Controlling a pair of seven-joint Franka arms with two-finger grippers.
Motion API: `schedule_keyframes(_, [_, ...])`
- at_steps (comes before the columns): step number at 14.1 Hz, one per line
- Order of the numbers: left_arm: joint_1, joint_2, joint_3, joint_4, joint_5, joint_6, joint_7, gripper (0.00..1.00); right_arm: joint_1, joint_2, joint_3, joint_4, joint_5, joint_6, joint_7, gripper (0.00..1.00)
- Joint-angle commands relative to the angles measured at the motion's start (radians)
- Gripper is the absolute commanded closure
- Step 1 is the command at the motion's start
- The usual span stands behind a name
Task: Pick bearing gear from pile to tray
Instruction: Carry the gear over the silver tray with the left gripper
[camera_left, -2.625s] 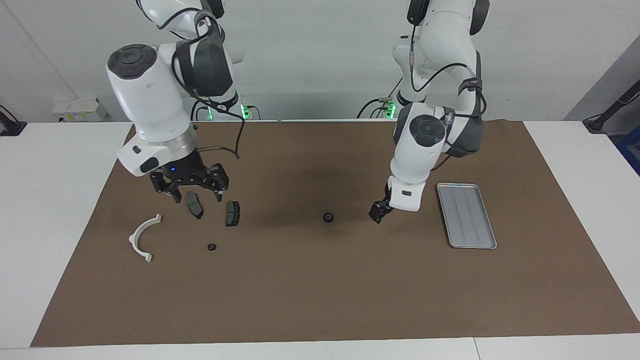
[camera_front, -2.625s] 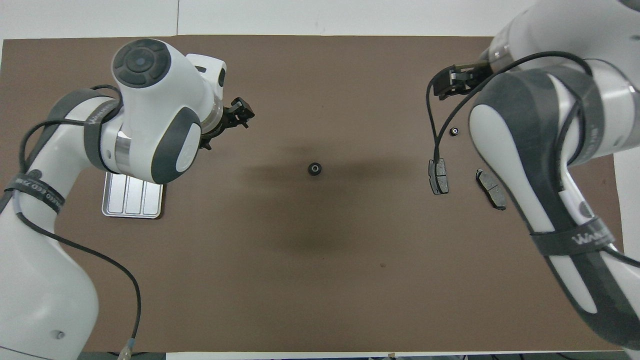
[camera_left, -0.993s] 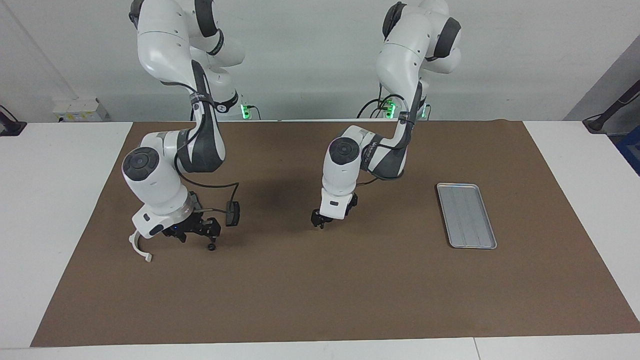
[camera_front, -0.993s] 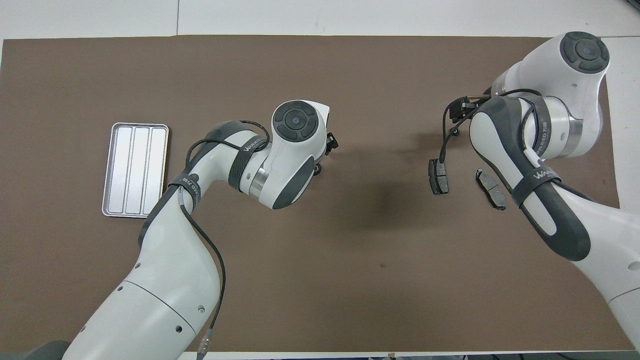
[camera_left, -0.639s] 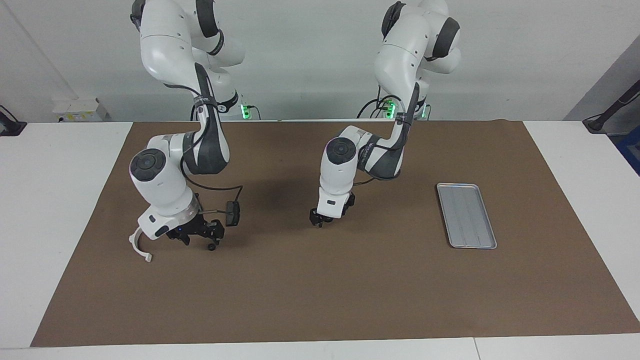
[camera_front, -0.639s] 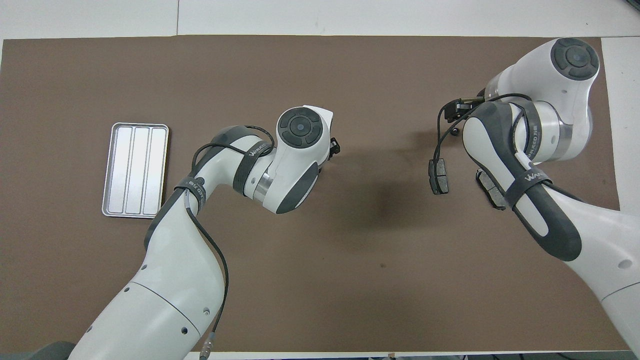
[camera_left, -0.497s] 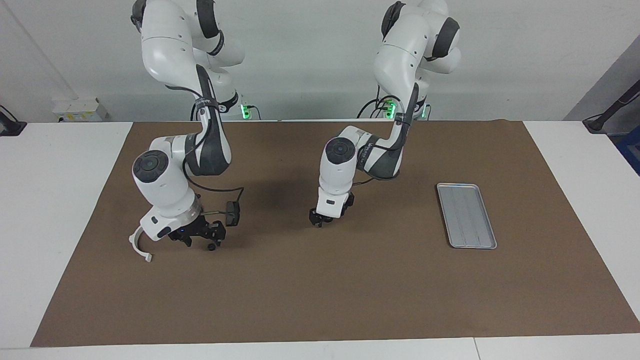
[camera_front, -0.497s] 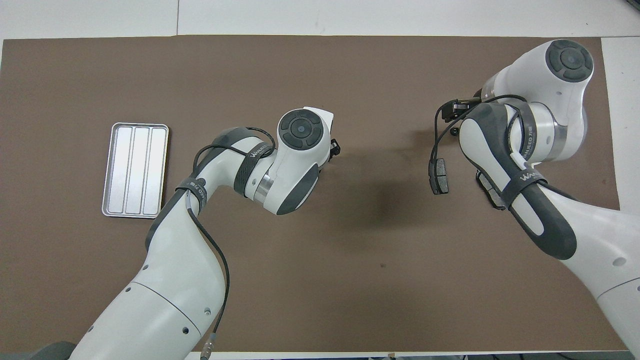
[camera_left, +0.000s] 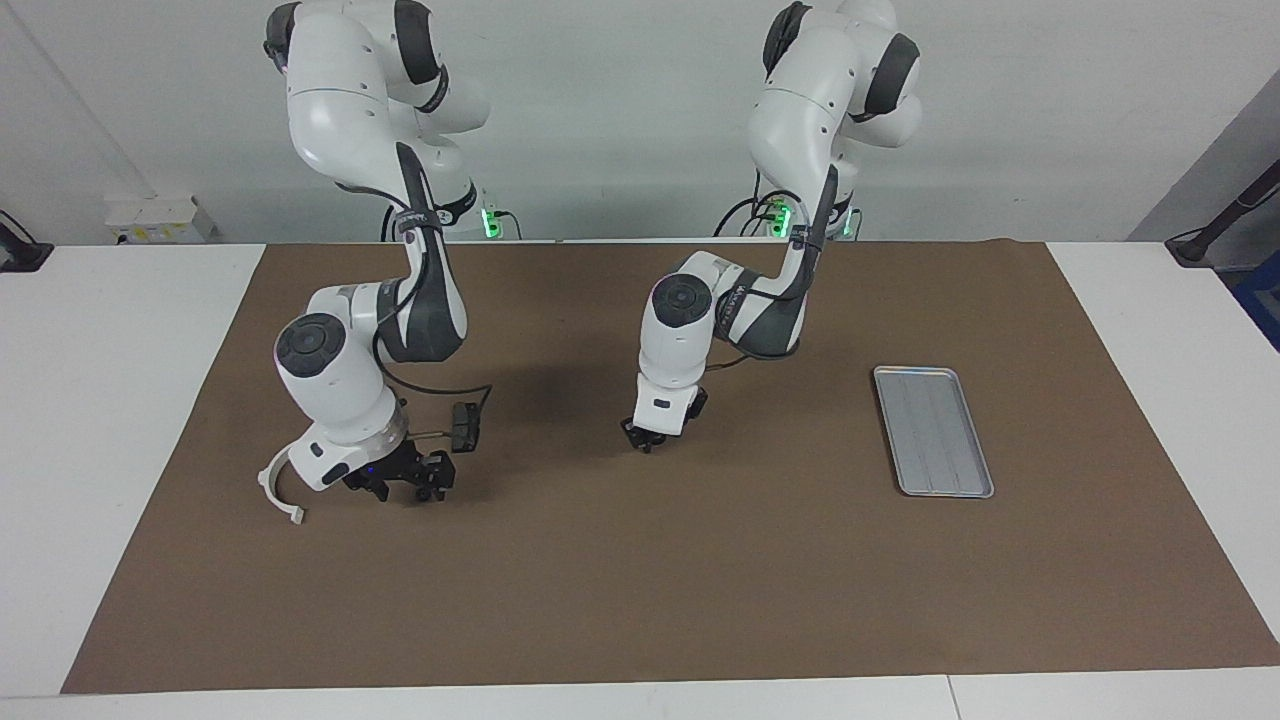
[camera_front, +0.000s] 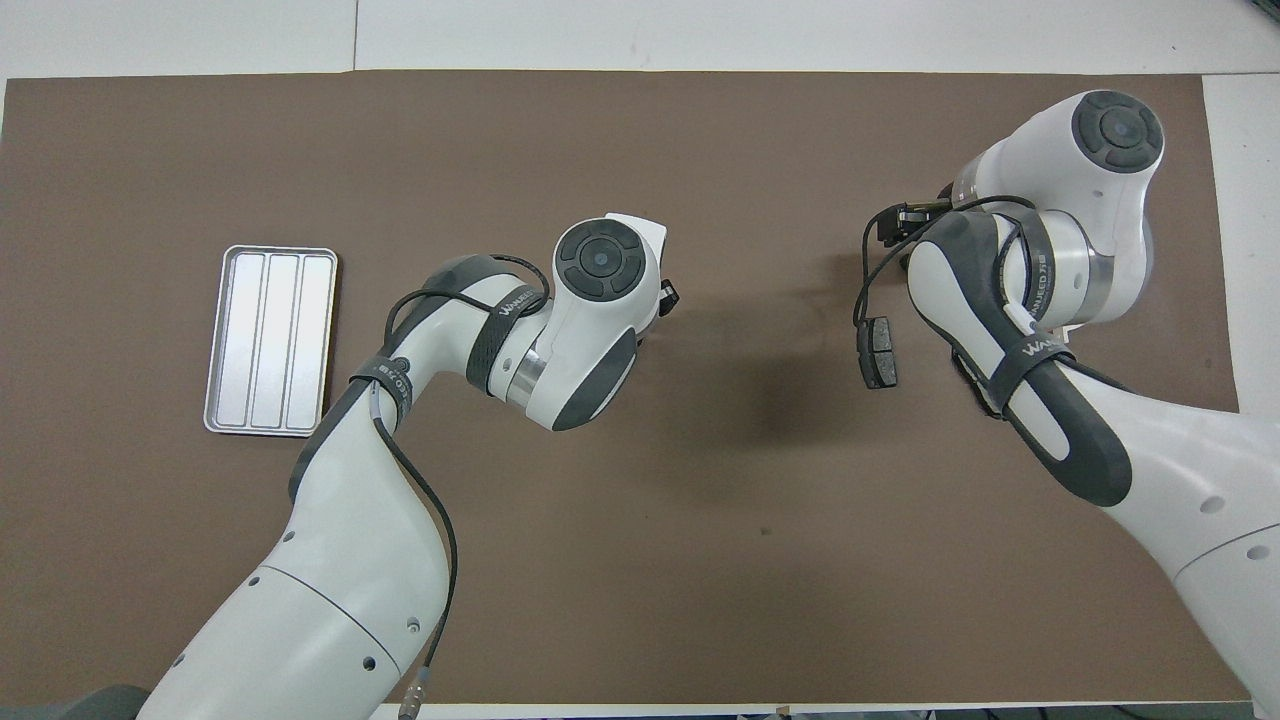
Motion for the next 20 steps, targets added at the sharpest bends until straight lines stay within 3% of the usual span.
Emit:
schedule_keyframes(1, [-0.027, -0.006, 0.015, -0.030, 0.017, 0.018, -0.024, 0.58, -0.006, 0.013, 0.003, -0.009, 0.010, 0.028, -0.030, 0.13])
schedule_keyframes(3, [-0.029, -0.006, 0.015, -0.030, 0.017, 0.021, -0.032, 0.70, -0.005, 0.014, 0.003, -0.009, 0.010, 0.028, -0.030, 0.13])
schedule_keyframes(5, [-0.038, -0.008, 0.017, -0.030, 0.017, 0.021, -0.061, 0.94, 0.000, 0.020, 0.003, -0.011, 0.010, 0.028, -0.024, 0.15])
schedule_keyframes(6, [-0.039, -0.008, 0.018, -0.030, 0.019, 0.018, -0.061, 1.00, 0.006, 0.020, 0.003, -0.011, 0.011, 0.028, -0.023, 0.17])
schedule_keyframes(8, [-0.039, -0.011, 0.023, -0.027, 0.019, -0.005, -0.061, 1.00, 0.008, 0.020, 0.003, -0.014, 0.011, 0.028, -0.021, 0.22])
schedule_keyframes(10, [-0.038, -0.017, 0.032, 0.004, 0.019, -0.115, -0.061, 1.00, 0.008, 0.025, 0.003, -0.014, 0.011, 0.029, -0.026, 0.24])
schedule_keyframes(15, [0.051, -0.111, 0.049, 0.001, 0.025, -0.180, -0.043, 1.00, 0.006, 0.042, 0.003, -0.018, 0.011, 0.054, -0.047, 0.26])
schedule_keyframes(17, [0.100, -0.144, 0.058, -0.017, 0.025, -0.215, 0.052, 1.00, 0.002, 0.046, 0.003, -0.022, 0.011, 0.062, -0.053, 0.27])
schedule_keyframes(20, [0.218, -0.294, 0.057, -0.161, 0.024, -0.212, 0.239, 1.00, 0.002, 0.048, 0.003, -0.022, 0.011, 0.060, -0.053, 0.48])
